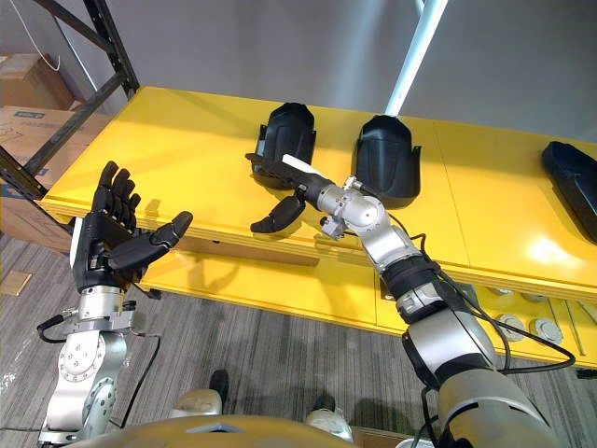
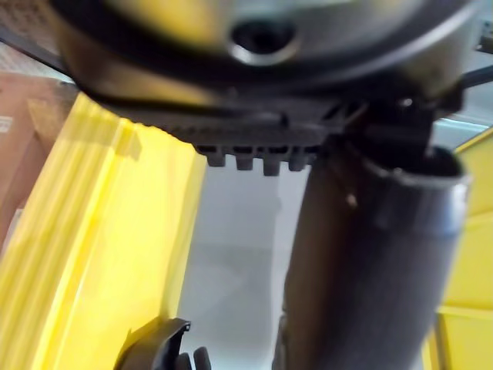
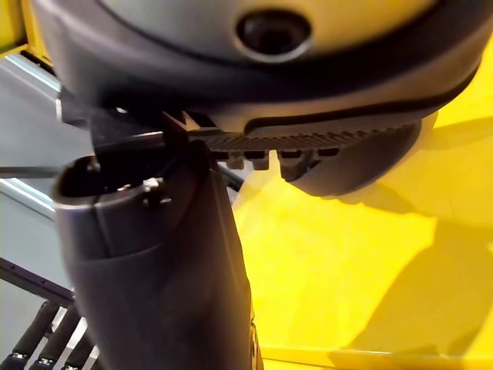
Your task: Walk over and take three plastic housings, then place them on the shelf
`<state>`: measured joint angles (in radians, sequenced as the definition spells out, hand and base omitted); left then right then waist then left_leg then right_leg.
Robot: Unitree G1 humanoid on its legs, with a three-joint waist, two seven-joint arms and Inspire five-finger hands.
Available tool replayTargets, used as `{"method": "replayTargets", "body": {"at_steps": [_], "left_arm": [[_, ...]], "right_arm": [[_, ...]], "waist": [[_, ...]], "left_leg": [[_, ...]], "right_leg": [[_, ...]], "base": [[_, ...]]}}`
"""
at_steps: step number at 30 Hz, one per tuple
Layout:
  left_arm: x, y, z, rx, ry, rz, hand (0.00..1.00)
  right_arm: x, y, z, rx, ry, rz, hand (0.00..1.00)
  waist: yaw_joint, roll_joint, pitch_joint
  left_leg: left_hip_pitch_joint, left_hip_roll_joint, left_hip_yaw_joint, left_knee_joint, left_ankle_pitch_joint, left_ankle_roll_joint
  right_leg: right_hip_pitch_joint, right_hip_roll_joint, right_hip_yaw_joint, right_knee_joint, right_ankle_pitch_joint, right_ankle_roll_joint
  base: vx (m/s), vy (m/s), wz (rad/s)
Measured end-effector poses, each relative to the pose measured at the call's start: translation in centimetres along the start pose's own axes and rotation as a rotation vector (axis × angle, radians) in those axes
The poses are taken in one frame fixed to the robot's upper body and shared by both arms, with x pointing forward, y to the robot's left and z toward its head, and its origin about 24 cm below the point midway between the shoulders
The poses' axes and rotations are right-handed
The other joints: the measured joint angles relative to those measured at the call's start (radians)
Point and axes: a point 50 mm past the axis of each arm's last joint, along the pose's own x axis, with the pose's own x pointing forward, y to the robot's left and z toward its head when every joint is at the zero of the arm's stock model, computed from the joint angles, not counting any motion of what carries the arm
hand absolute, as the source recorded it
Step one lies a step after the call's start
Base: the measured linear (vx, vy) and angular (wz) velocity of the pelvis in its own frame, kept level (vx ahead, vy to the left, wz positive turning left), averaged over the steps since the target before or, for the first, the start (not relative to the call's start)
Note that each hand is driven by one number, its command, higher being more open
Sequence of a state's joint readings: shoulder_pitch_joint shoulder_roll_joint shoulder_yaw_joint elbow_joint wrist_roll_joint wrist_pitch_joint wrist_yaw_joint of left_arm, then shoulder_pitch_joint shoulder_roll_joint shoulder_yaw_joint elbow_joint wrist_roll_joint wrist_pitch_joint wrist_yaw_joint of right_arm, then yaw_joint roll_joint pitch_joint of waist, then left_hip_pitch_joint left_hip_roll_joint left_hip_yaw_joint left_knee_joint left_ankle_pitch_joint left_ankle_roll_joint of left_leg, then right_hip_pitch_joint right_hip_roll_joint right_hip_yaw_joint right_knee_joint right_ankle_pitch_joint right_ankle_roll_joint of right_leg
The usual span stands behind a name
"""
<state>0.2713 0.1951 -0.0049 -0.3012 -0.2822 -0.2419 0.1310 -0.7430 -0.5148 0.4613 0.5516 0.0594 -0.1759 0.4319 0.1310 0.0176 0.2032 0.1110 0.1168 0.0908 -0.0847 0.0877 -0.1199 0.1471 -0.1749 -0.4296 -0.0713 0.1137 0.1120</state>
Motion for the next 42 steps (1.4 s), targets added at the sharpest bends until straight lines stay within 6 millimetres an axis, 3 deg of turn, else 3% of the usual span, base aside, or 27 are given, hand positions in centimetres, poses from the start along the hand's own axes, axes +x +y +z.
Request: {"method": "replayTargets", "body": {"at_steps": [26, 35, 39, 41, 42], "left_arm": [[0.2, 0.0, 0.1, -0.002, -0.007, 0.007, 1.00], [0.2, 0.0, 0.1, -0.002, -0.007, 0.008, 1.00], [0.1, -0.6, -0.1, -0.017, 0.002, 0.016, 1.00], [0.0, -1.1, -0.1, -0.032, -0.002, 0.011, 1.00], [0.0, -1.1, -0.1, -0.034, -0.006, 0.012, 1.00]], "right_arm": [[0.3, -0.1, 0.4, 0.015, 0.005, 0.059, 1.00], [0.4, -0.1, 0.6, 0.007, -0.019, 0.000, 1.00], [0.0, -1.9, 3.2, -0.042, -0.167, -0.279, 1.00], [-2.1, -3.9, 7.2, -0.007, -0.411, -0.616, 1.00], [-2.9, -4.3, 8.2, 0.005, -0.479, -0.693, 1.00]], "waist": [[-0.003, 0.001, 0.000], [0.000, 0.001, 0.000], [-0.004, 0.003, 0.001], [-0.012, 0.004, 0.001], [-0.016, 0.004, 0.001]], "left_leg": [[0.003, 0.000, 0.005, -0.002, 0.000, 0.000], [0.002, 0.001, 0.025, -0.003, -0.003, -0.002], [0.004, 0.001, 0.050, 0.000, -0.004, -0.004], [0.004, 0.003, 0.064, 0.001, -0.007, -0.007], [0.004, 0.003, 0.068, 0.001, -0.009, -0.007]], "right_leg": [[0.000, 0.000, 0.004, 0.000, 0.000, 0.000], [-0.014, 0.000, 0.024, -0.001, 0.004, -0.001], [-0.028, 0.001, 0.050, -0.001, 0.011, -0.001], [-0.037, 0.002, 0.062, -0.001, 0.011, -0.001], [-0.039, 0.003, 0.065, -0.001, 0.011, -0.001]], "base": [[0.00, 0.000, 0.00], [0.00, 0.001, -0.06], [0.02, 0.011, -0.16], [0.02, 0.007, -0.13], [0.02, 0.006, -0.14]]}}
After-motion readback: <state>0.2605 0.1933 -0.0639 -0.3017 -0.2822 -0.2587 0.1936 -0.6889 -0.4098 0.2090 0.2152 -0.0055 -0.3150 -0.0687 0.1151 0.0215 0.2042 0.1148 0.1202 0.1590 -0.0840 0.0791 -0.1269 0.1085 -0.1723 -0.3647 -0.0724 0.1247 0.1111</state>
